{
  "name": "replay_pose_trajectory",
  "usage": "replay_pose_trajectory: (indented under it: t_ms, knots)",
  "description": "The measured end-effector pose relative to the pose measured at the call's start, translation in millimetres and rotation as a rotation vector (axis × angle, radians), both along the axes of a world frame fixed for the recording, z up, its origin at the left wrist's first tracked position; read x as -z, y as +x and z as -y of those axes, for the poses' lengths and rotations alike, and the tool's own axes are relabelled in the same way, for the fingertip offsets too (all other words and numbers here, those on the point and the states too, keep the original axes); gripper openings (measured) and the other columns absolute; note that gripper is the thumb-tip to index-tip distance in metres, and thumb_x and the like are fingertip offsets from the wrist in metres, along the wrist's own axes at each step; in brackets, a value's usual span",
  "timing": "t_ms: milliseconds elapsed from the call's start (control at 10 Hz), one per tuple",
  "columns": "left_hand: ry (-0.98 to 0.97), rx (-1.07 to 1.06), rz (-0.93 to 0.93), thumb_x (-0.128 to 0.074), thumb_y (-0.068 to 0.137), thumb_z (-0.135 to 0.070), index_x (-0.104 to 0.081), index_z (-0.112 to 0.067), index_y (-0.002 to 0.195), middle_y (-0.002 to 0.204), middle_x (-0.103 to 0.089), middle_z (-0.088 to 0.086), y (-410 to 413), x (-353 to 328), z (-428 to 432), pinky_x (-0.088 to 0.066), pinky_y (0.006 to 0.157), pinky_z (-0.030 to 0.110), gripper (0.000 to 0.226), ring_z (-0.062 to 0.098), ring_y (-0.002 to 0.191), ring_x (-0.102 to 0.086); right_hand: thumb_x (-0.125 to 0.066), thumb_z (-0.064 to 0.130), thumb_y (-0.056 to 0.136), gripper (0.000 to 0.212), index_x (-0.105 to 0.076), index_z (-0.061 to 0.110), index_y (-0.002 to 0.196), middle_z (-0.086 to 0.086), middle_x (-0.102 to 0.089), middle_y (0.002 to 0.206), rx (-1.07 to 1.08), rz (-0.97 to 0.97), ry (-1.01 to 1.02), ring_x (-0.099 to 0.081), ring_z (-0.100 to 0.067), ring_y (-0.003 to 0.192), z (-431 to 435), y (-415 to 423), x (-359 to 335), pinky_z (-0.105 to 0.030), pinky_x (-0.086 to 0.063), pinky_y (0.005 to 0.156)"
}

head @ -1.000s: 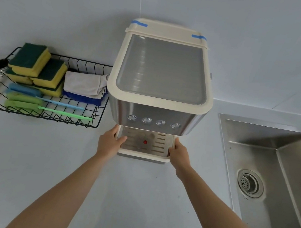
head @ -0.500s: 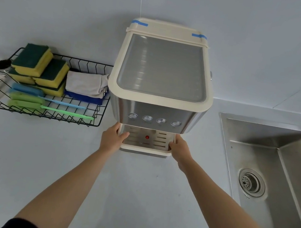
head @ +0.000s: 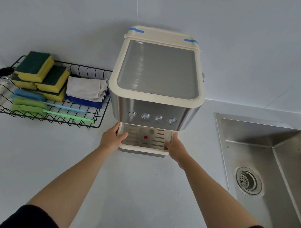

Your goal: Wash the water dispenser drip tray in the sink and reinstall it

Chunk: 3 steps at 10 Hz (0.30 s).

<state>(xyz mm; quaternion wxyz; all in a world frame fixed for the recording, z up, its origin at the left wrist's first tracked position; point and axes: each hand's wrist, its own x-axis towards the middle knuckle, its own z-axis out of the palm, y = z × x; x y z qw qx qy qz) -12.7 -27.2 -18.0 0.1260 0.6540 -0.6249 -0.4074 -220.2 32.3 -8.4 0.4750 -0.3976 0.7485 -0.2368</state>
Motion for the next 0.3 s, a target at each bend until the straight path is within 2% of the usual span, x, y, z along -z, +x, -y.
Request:
replay_pose_trajectory:
  t_ms: [100,200,300]
  knots:
    - [0.013,0.052,0.047,-0.048,0.092,-0.029,-0.038,-0.009,0.137,0.126,-0.058,0.016,0,-6,1,-0.042,0.096,0.038,0.05,0.033,0.115,-0.054,-0.031,0.012,0.096,0.05,-0.012,0.005,0.142,-0.016,-0.038,0.141,-0.044,-0.061,0.025,-0.044,-0.031,0.117,-6,4,-5,-0.039,-0.037,0.1]
    - [0.003,0.095,0.069,-0.043,0.094,-0.029,-0.045,-0.009,0.128,0.119,-0.06,0.018,1,-10,7,-0.043,0.087,0.036,0.04,0.033,0.108,-0.056,-0.031,0.016,0.097,0.054,-0.008,0.001,0.144,-0.015,-0.028,0.15,-0.067,-0.094,0.035,-0.035,-0.035,0.132,-13,7,-7,-0.041,-0.032,0.109]
    - [-0.016,0.101,0.083,-0.035,0.096,-0.027,-0.047,-0.006,0.123,0.116,-0.059,0.022,1,-18,6,-0.041,0.083,0.037,0.036,0.035,0.106,-0.055,-0.033,0.017,0.097,0.054,-0.011,-0.001,0.143,-0.016,-0.03,0.149,-0.073,-0.118,0.018,-0.038,-0.035,0.13,-22,10,-13,-0.044,-0.033,0.109]
